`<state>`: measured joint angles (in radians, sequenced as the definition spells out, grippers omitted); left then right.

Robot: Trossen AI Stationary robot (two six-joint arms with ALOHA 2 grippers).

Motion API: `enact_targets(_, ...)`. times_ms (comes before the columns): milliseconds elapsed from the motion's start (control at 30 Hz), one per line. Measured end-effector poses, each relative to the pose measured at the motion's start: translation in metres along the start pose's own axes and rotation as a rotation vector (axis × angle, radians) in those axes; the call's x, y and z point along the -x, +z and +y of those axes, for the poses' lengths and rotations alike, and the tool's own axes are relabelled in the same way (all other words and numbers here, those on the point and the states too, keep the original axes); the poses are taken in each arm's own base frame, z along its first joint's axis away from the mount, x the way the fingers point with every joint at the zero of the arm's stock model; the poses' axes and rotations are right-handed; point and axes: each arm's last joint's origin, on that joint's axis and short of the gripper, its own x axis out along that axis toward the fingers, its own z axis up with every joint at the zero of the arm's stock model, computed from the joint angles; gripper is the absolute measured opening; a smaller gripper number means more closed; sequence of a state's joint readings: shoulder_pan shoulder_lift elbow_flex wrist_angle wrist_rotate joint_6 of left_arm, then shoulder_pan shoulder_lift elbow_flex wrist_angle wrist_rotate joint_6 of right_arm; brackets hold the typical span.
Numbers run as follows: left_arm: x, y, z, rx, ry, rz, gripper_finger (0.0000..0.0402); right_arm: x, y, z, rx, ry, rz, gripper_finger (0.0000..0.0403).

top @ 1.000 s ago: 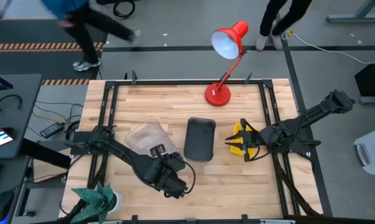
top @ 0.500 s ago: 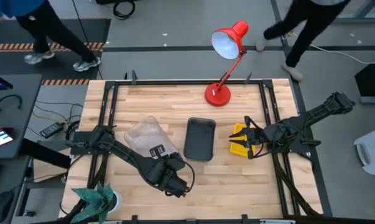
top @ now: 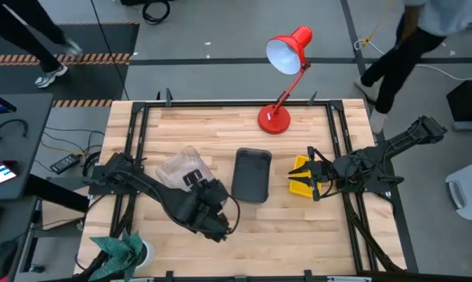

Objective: Stack baskets by color
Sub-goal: Return to Home Position

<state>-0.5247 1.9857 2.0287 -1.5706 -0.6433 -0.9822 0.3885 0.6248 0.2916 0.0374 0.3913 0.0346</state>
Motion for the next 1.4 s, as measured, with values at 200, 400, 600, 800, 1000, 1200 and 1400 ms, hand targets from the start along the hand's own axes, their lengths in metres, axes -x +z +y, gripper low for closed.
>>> enact_targets(200,0.009,0.006,0.015,0.000,-0.039,-0.084,0.0143,0.001,0.000,0.001,-0.015,0.031,-0.001,0.0077)
enact_targets(400,-0.008,-0.006,0.016,0.025,-0.110,-0.164,0.0095,0.001,0.000,0.003,-0.024,0.093,0.000,0.0077)
enact_targets(600,-0.029,-0.022,0.024,0.069,-0.201,-0.230,0.0056,0.006,0.004,0.003,-0.040,0.162,-0.036,0.0077)
enact_targets(800,-0.035,-0.035,0.046,0.112,-0.260,-0.338,0.0029,0.016,0.012,0.003,-0.047,0.295,-0.122,0.0077)
enact_targets(1000,-0.045,-0.049,0.065,0.137,-0.304,-0.436,0.0015,0.029,0.019,-0.001,-0.040,0.343,-0.220,0.0077)
enact_targets(1200,-0.060,-0.065,0.083,0.191,-0.332,-0.496,0.0010,0.043,0.022,-0.008,-0.009,0.324,-0.295,0.0077)
enact_targets(1400,-0.074,-0.083,0.102,0.223,-0.332,-0.545,0.0009,0.050,0.017,-0.015,-0.014,0.289,-0.274,0.0077)
